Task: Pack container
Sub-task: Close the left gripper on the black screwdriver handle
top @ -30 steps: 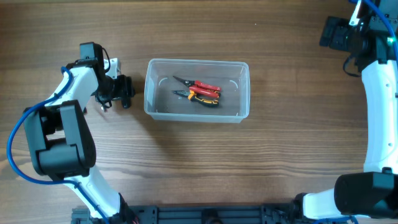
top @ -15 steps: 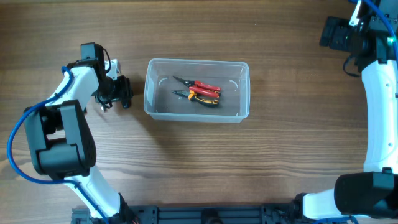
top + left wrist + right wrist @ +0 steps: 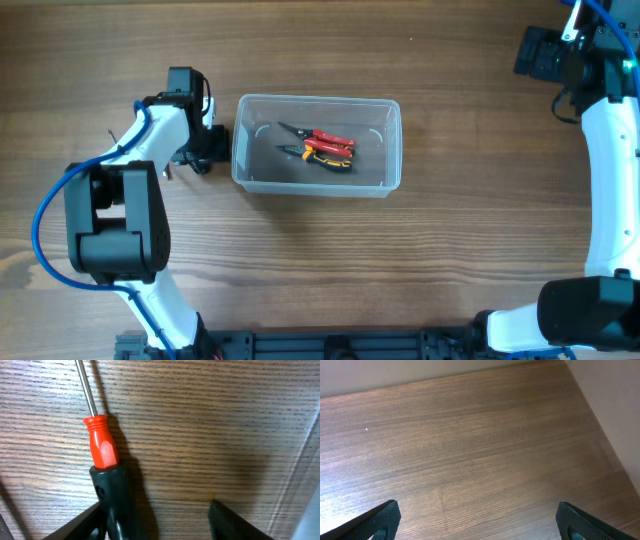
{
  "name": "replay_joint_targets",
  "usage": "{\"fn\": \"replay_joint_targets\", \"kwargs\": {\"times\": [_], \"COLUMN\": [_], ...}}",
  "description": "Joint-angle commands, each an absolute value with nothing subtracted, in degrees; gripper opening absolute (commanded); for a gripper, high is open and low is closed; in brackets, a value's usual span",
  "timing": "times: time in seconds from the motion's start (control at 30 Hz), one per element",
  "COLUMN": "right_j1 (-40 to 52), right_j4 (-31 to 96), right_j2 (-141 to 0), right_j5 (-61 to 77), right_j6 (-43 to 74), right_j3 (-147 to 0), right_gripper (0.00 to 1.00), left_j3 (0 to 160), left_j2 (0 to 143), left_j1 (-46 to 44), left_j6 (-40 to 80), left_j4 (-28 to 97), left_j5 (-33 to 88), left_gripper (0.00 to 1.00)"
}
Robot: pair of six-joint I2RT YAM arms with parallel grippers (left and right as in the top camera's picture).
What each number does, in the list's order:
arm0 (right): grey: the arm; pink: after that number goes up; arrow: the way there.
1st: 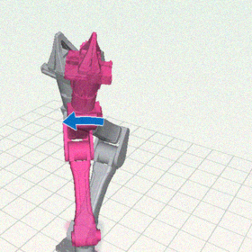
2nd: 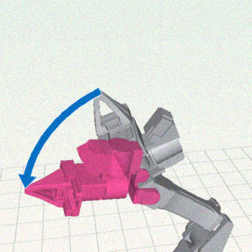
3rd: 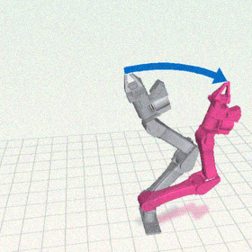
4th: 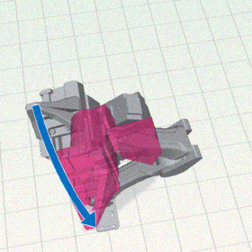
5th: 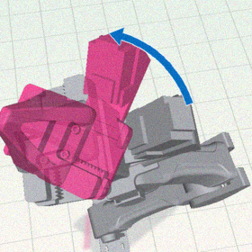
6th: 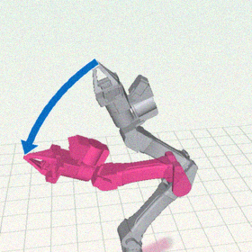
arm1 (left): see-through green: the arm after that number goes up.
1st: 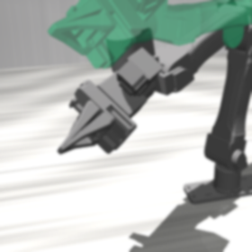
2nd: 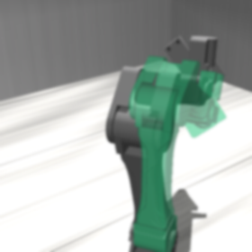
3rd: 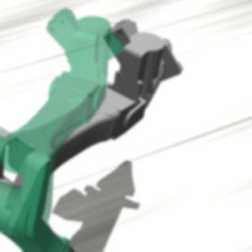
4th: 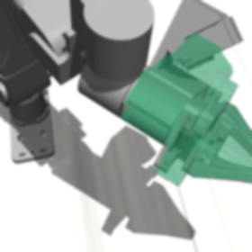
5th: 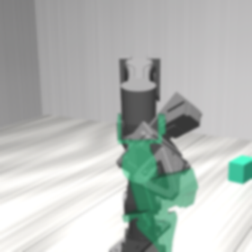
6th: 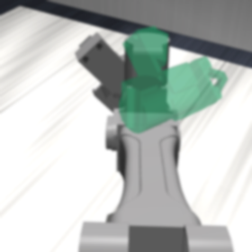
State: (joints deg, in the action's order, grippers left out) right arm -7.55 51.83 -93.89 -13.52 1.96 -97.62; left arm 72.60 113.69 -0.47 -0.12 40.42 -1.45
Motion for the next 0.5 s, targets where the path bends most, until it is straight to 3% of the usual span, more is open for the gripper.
{"fn": "replay_joint_targets", "kwargs": {"times": [0.0, 0.23, 0.33, 0.47], "right_j1": [-7.5, -7.5, -7.5, -7.5], "right_j4": [51.7, 51.7, 51.7, 51.7], "right_j2": [-94.3, -94.3, -94.3, -94.3], "right_j5": [-13.3, -13.3, -13.3, -13.3], "right_j6": [3.1, 3.1, 3.1, 3.1], "right_j3": [-97.5, -97.5, -97.5, -97.5], "right_gripper": [1.00, 1.00, 1.00, 1.00], "left_j3": [72.0, 72.0, 72.0, 72.0], "left_j2": [115.6, 115.6, 115.6, 115.6], "left_j1": [0.5, 2.9, 3.4, 3.3], "left_j6": [0.5, 0.5, 0.5, 0.5], "left_j4": [40.5, 41.6, 41.7, 41.5], "left_j5": [-1.3, -1.3, -1.3, -1.3], "left_gripper": [0.67, 0.65, 0.57, 0.39]}}
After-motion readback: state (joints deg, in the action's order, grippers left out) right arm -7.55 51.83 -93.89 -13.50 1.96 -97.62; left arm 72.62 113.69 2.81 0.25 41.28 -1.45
